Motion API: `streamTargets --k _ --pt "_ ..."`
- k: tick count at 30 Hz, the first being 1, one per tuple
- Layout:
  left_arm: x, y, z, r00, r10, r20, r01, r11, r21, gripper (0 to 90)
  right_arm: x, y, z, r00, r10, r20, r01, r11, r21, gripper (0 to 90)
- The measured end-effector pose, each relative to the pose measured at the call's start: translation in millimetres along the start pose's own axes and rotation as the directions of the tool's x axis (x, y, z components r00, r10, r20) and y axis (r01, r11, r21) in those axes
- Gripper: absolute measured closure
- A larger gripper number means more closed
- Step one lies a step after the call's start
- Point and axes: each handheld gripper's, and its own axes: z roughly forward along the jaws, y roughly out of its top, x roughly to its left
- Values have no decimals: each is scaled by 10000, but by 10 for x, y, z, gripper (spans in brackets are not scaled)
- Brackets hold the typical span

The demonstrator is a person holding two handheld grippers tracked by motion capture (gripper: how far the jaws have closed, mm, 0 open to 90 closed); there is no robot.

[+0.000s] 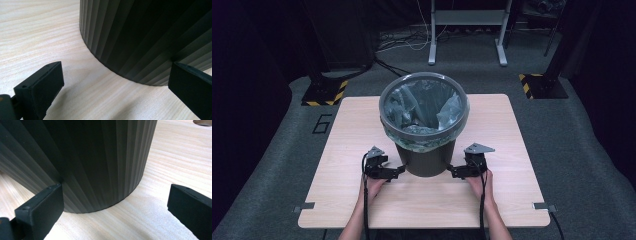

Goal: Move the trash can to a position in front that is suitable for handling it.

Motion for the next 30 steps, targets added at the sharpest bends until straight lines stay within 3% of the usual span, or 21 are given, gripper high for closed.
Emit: streamTargets --k 8,12,14,15,16,17,19,20,21,24,28,30 --pt "23 35 46 9999 -140 -45 140 9999 74 0 -4 14 29 9993 -182 315 182 9998 13 7" --pt "32 47 64 9997 -206 -113 208 9996 197 0 -37 36 48 9953 -622 744 589 9972 453 3" --pt "36 46 63 9996 -241 -151 244 9996 168 0 -96 10 -5 9939 -586 935 536 9970 551 5" --pt "37 46 59 9995 -210 -245 214 9996 175 0 -213 -40 -90 9923 -510 1130 435 9967 679 7" --pt "32 45 56 9991 -202 -363 208 9996 174 0 -213 -40 -90 9923 -510 1130 435 9967 679 7" --pt "31 44 57 9986 -214 -482 223 9996 172 0 -345 -114 -187 9872 -385 1550 249 9958 884 8" --pt "28 43 55 9984 -202 -519 210 9997 153 0 -485 -198 -286 9842 -58 1769 -127 9946 1034 6" --pt "28 43 55 9984 -202 -519 210 9997 153 0 -485 -198 -286 9842 -58 1769 -127 9946 1034 6" --pt "43 38 38 9985 -323 -447 324 9995 1 0 -608 -288 -365 9794 151 2013 -392 9924 1163 4" --pt "97 24 1 9970 -599 -484 594 9982 -112 0 -767 -403 -449 9736 472 2235 -803 9867 1414 0" --pt "123 32 -25 9966 -703 -437 705 9975 21 0 -826 -429 -510 9697 569 2374 -901 9872 1313 4" --pt "129 49 -47 9968 -680 -410 686 9976 128 0 -851 -436 -506 9701 497 2376 -897 9830 1602 0"
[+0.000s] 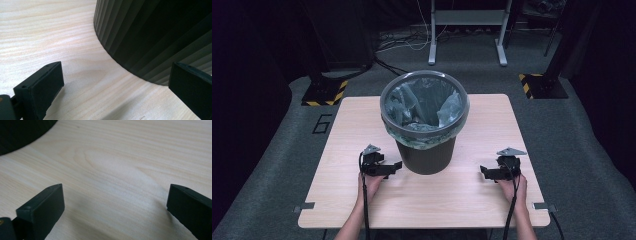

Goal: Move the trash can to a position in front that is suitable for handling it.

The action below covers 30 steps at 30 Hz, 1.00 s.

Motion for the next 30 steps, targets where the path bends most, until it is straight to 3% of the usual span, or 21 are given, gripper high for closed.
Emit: streamTargets --k 2,5,17,30 --pt "3 31 -36 10000 86 -36 -85 9999 67 0 -7 3 18 9991 -267 330 257 9993 285 1" --pt "0 56 -76 9999 129 -72 -128 9999 115 0 12 -1 18 9981 -306 531 291 9992 287 7" --pt "-9 186 -221 9991 332 -276 -326 9992 223 0 7 -4 14 9985 -200 518 186 9995 266 15" --pt "-21 201 -237 9983 479 -342 -467 9983 353 1 5 -5 11 9983 -210 536 197 9995 245 23"
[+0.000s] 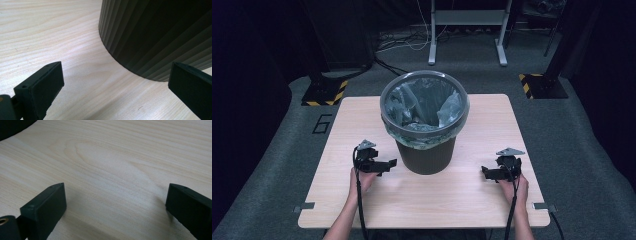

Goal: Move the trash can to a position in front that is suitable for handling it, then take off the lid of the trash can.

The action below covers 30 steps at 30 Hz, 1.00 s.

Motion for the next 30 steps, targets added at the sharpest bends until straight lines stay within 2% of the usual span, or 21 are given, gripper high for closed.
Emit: streamTargets --k 3,5,7,9,13,14,23,30 --pt "16 15 -15 10000 -67 43 67 10000 44 1 -4 -1 -5 10000 4 -9 -4 10000 -38 36" --pt "14 40 -41 10000 6 0 -6 10000 54 0 -8 -12 -34 9998 90 -170 -95 9995 -297 71" --pt "12 68 -63 10000 59 -25 -59 10000 53 0 -44 -16 -76 9974 558 -460 -582 9970 -513 45" --pt "13 94 -86 10000 46 -16 -46 10000 -32 1 -69 -1 -120 9928 907 -780 -944 9945 -457 34" --pt "17 132 -110 10000 86 -23 -86 10000 -42 1 -64 75 -216 9926 877 -835 -929 9938 -614 37" --pt "17 159 -126 9999 154 -42 -154 9999 -13 1 -52 150 -281 9908 912 -997 -984 9927 -698 41" --pt "46 277 -242 9997 176 -169 -177 9998 -86 1 35 468 -487 9926 358 -1163 -470 9944 -951 54" --pt "35 371 -318 9993 295 -219 -298 9995 -117 9 122 669 -589 9880 114 -1537 -293 9930 -1146 60"
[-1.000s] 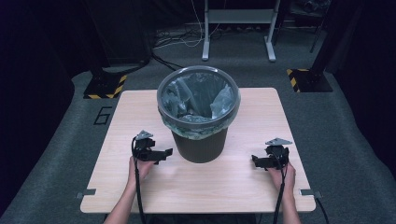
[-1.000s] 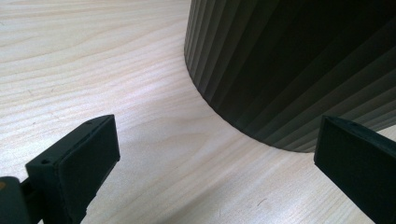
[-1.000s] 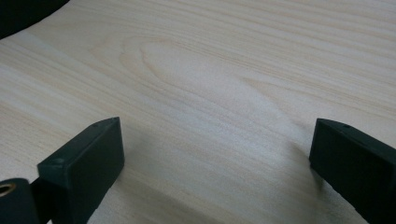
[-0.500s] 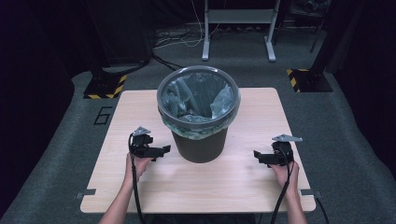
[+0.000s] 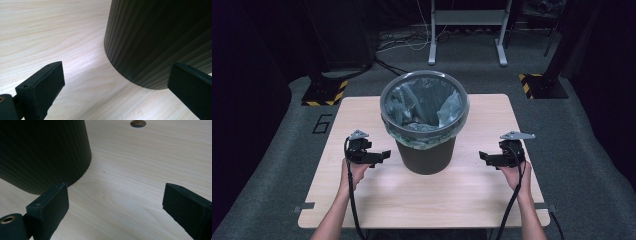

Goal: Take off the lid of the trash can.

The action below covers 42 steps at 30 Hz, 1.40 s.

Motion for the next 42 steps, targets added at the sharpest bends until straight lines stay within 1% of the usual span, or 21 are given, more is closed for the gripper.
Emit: streamTargets --k 2,3,4,9,12,14,15,16,17,18,19,23,24,25,26,27,29,30,32,34,42 --pt "1 16 -13 10000 47 8 -47 10000 -9 7 16 29 -9 10000 -22 -32 22 10000 22 63" --pt "-5 47 -40 10000 -4 98 5 10000 -79 6 43 87 -28 9997 -248 1 248 9997 17 70" --pt "-5 47 -40 10000 -4 98 5 10000 -79 6 43 87 -28 9997 -248 1 248 9997 17 70" --pt "-25 173 -130 9997 225 30 -225 9997 -124 5 126 267 -115 9985 -537 -71 537 9985 -103 75" --pt "-27 236 -178 9997 149 174 -145 9996 -225 6 172 368 -169 9980 -614 -145 611 9979 -208 79" --pt "-29 280 -206 9997 183 156 -179 9995 -246 7 198 437 -198 9971 -721 -228 717 9973 -167 79" --pt "-29 280 -206 9997 183 156 -179 9995 -246 7 198 437 -198 9971 -721 -228 717 9973 -167 79" --pt "-30 301 -218 9996 212 179 -208 9995 -237 8 232 508 -228 9962 -842 -222 838 9963 -168 82" --pt "-35 344 -244 9995 267 193 -263 9995 -198 8 247 542 -244 9956 -904 -234 899 9958 -191 84" --pt "-35 344 -244 9995 267 193 -263 9995 -198 8 247 542 -244 9956 -904 -234 899 9958 -191 84" --pt "-44 387 -267 9994 298 162 -294 9994 -201 9 271 607 -275 9947 -984 -298 977 9949 -249 86" --pt "-44 471 -322 9992 288 284 -281 9993 -241 9 319 732 -332 9929 -1123 -397 1111 9933 -311 96" --pt "-44 471 -322 9992 288 284 -281 9993 -241 11 319 732 -332 9929 -1123 -397 1111 9933 -311 96" --pt "-47 506 -343 9991 242 344 -234 9995 -235 12 341 792 -360 9913 -1216 -497 1199 9922 -349 102" --pt "-47 506 -343 9991 242 344 -234 9995 -235 13 341 792 -360 9913 -1216 -497 1199 9922 -349 102" --pt "-53 543 -366 9991 332 283 -326 9992 -216 14 363 853 -385 9907 -1267 -506 1248 9914 -380 106" --pt "-55 561 -377 9989 347 300 -339 9991 -250 14 380 911 -411 9897 -1326 -547 1304 9906 -419 110" --pt "-62 602 -406 9989 385 263 -377 9989 -288 15 387 938 -420 9895 -1322 -588 1297 9905 -453 111" --pt "-62 621 -420 9989 371 281 -362 9989 -307 14 400 990 -437 9886 -1380 -605 1352 9897 -479 124" --pt "-63 677 -449 9990 376 256 -369 9989 -300 14 409 1036 -447 9872 -1445 -668 1413 9887 -500 132" --pt "-43 802 -530 9992 354 199 -348 9989 -304 15 425 1170 -483 9871 -1401 -773 1354 9888 -624 133"
